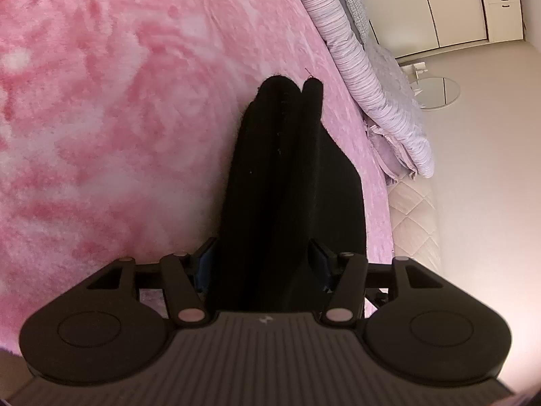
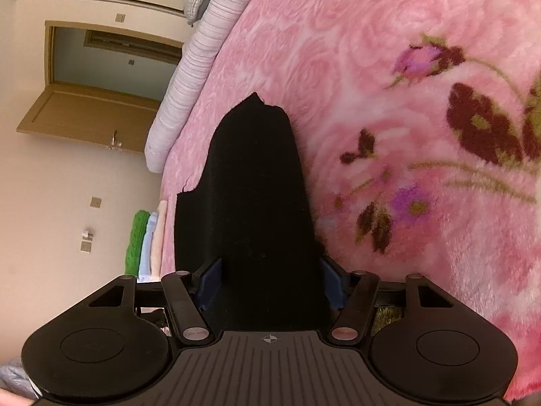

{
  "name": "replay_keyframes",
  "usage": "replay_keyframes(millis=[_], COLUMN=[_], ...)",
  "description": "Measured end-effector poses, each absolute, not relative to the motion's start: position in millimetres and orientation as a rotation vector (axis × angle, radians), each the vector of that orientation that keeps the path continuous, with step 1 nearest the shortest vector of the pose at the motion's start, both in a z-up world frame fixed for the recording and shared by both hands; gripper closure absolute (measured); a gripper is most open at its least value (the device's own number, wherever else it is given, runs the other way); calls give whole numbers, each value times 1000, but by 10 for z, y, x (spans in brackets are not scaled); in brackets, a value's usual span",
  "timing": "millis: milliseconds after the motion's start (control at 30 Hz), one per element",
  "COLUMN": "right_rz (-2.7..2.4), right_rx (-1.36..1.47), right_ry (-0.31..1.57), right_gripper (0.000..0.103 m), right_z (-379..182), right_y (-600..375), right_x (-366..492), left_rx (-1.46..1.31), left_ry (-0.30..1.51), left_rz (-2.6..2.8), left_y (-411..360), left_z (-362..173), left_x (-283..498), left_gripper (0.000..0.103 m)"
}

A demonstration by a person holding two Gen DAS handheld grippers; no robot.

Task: Fold clothes
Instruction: 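Close both grippers on the folded black garment's edge, then lift the folded black garment with both grippers toward the towel stack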

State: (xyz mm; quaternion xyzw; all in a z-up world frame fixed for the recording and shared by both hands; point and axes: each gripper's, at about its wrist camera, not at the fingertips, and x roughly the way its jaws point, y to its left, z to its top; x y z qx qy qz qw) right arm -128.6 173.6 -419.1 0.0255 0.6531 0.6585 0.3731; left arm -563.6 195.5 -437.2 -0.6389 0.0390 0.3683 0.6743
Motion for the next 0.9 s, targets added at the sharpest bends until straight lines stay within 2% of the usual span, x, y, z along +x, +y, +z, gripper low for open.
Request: replay_keyframes(millis=[100, 433, 700, 900], right_rz=[1702, 1747, 1765, 1733], right_rx=[69, 64, 89, 145], right_ry=[1670, 1624, 1576, 1604], right_gripper=[42, 45, 57, 59], right_z=[-4211, -4220, -4246, -4224], right_y=[1753, 1842, 1902, 2135], right_x=[-1304, -1409, -1488, -1514], left_rx=[-1444, -1450, -1416, -1385], left_ry=[76, 58, 38, 54], left_rz=[818, 752, 680, 635], left_y=[1989, 2142, 2277, 2667], left_z=[-4397, -4481, -4461, -4332], left_x=[-5625, -5571, -5577, -5577], left_gripper=[58, 64, 69, 72])
